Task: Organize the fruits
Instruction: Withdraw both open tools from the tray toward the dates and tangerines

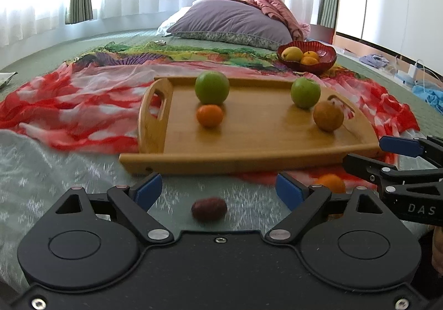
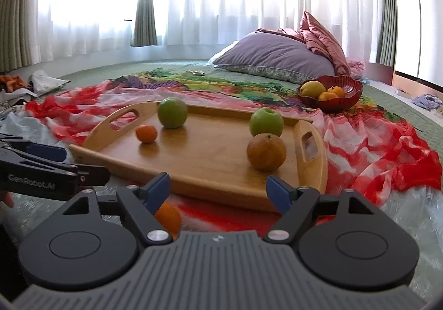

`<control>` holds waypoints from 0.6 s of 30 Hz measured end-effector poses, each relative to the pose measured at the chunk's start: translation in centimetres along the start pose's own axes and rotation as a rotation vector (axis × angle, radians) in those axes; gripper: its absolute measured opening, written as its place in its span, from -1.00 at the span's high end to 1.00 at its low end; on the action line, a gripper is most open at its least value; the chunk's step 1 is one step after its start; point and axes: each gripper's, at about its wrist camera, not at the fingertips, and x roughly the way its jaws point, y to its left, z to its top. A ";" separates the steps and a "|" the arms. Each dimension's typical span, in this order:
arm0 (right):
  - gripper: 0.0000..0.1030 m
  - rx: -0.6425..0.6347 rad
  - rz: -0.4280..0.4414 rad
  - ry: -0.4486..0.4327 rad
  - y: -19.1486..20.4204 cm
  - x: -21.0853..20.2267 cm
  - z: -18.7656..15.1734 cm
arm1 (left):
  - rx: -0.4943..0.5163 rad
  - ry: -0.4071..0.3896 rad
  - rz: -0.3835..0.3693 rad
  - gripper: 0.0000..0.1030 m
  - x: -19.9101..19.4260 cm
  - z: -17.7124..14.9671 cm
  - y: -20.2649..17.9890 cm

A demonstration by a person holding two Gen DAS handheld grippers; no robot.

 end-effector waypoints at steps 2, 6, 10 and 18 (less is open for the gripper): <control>-0.69 -0.006 0.006 -0.007 0.3 -0.6 -0.5 | -0.002 -0.002 -0.001 -0.78 -0.4 -0.5 0.0; -0.71 -0.033 0.028 -0.010 1.0 -1.6 -1.4 | 0.008 0.001 0.000 -0.79 -0.8 -1.3 -0.1; -0.71 -0.060 0.046 0.005 1.8 -1.9 -2.2 | 0.017 0.004 0.000 -0.79 -0.8 -1.7 -0.2; -0.69 -0.075 0.055 0.036 2.8 -2.0 -4.0 | -0.005 0.008 0.010 -0.57 -0.1 -2.0 -0.1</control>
